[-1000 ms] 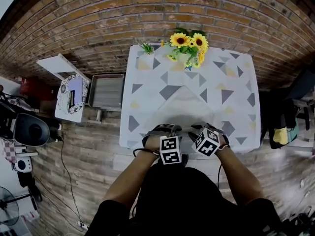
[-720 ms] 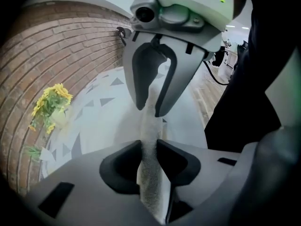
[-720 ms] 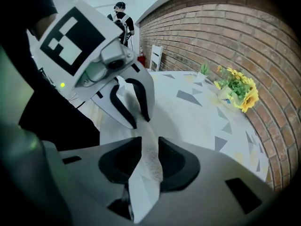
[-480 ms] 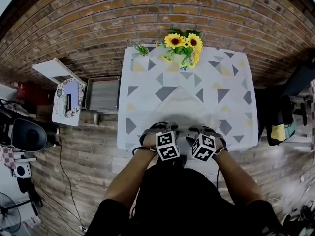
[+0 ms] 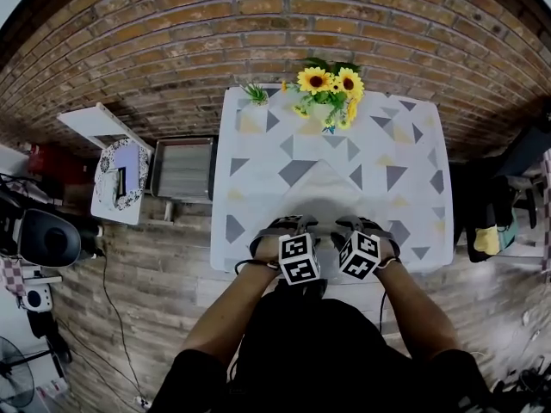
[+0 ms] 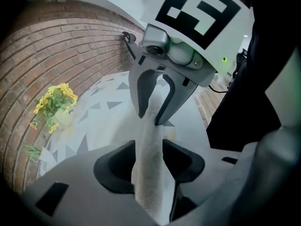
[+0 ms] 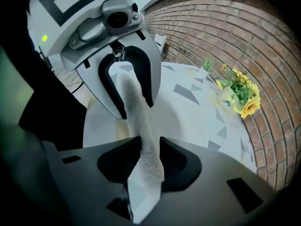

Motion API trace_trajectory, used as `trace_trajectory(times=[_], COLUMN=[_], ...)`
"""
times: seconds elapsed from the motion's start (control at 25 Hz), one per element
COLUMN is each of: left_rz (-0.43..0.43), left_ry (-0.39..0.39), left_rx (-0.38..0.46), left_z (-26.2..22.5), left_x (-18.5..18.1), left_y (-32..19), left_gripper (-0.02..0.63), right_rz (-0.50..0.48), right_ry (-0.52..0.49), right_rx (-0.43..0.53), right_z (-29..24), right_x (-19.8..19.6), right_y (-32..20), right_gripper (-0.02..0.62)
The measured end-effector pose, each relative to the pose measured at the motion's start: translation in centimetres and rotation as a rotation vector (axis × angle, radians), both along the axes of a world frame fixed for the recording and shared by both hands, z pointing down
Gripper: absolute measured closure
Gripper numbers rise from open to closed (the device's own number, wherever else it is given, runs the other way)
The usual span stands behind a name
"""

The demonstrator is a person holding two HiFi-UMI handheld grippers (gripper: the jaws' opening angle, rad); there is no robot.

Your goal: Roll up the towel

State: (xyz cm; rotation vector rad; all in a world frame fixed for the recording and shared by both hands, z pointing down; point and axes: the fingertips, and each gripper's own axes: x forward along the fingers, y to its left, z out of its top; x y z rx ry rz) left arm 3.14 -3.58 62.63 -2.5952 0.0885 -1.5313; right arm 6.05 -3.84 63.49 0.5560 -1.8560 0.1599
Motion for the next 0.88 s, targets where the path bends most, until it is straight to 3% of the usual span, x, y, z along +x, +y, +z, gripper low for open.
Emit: trace_trajectory(times=[0.36, 0.52, 0.64, 0.88], left_rz=[0.043, 0.022, 0.0, -0.069], left_ry=[-0.003, -0.001, -0.001, -0.007], left_rx=[0.017, 0.012, 0.015, 0.029], left_z=[0.5, 0.5, 0.2, -0.5], left_x=[0.5, 0.5, 0.5, 0.6], left_y=[-2.2, -3.5, -4.5, -6.4], left_gripper=[0.416, 0.439, 0.459, 0.462], right_rz=[0.129, 0.097, 0.058, 0.023], right_ry=[-0.02, -0.064, -0.028, -0.01], right_rx=[0.034, 0.015, -0.016, -0.004], right_z=[-1.3, -1.7, -0.4, 0.3], right_x=[0.9, 0.6, 1.2, 2.1], right_y=[-3.1, -1.9, -1.1, -3.0], right_gripper=[0.476, 0.436, 0.399, 0.419])
